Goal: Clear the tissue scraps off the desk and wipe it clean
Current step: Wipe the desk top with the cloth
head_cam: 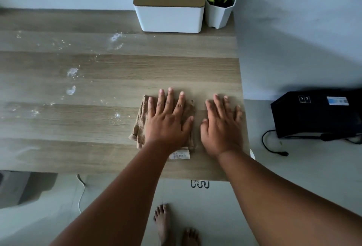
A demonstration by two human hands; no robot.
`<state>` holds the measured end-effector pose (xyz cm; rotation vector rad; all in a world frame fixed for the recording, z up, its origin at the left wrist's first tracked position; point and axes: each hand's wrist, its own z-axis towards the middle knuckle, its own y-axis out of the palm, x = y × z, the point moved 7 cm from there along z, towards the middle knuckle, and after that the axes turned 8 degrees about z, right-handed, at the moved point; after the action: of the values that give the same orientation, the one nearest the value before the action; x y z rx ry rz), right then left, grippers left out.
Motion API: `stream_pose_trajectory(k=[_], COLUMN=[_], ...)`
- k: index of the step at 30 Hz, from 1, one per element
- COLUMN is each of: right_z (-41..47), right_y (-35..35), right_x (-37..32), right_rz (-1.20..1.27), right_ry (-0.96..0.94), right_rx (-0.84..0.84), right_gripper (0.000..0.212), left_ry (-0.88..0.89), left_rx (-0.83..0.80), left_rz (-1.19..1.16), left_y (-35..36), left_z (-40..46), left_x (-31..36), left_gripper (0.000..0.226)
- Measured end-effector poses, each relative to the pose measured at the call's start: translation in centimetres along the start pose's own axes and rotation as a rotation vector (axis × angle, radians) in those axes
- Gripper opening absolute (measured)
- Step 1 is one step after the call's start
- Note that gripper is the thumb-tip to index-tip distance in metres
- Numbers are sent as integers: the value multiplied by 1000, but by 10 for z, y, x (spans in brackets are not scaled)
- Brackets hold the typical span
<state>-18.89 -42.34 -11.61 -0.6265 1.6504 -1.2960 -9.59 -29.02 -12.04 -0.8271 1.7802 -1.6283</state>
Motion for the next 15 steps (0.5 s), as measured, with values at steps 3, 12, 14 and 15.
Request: stream_pose_trajectory(k=[3,12,14,15], right_z=[1,0,-1,-1], right_y=[2,-2,-2,-2], right_x=[0,0,0,0], right_rz=[-6,-26,-38,-39], right_ry=[9,31,27,23], right_rx=[-9,-8,-2,7], right_gripper=[66,73,74,74], left_ry=[60,-54,-176,-240], left_rx=[13,-24,-45,-58], left_rz=[15,39,21,12], left_y=[2,11,11,10], left_z=[-30,-92,-94,-92], left_x=[-1,-95,-141,-162], left_gripper=[84,82,83,84])
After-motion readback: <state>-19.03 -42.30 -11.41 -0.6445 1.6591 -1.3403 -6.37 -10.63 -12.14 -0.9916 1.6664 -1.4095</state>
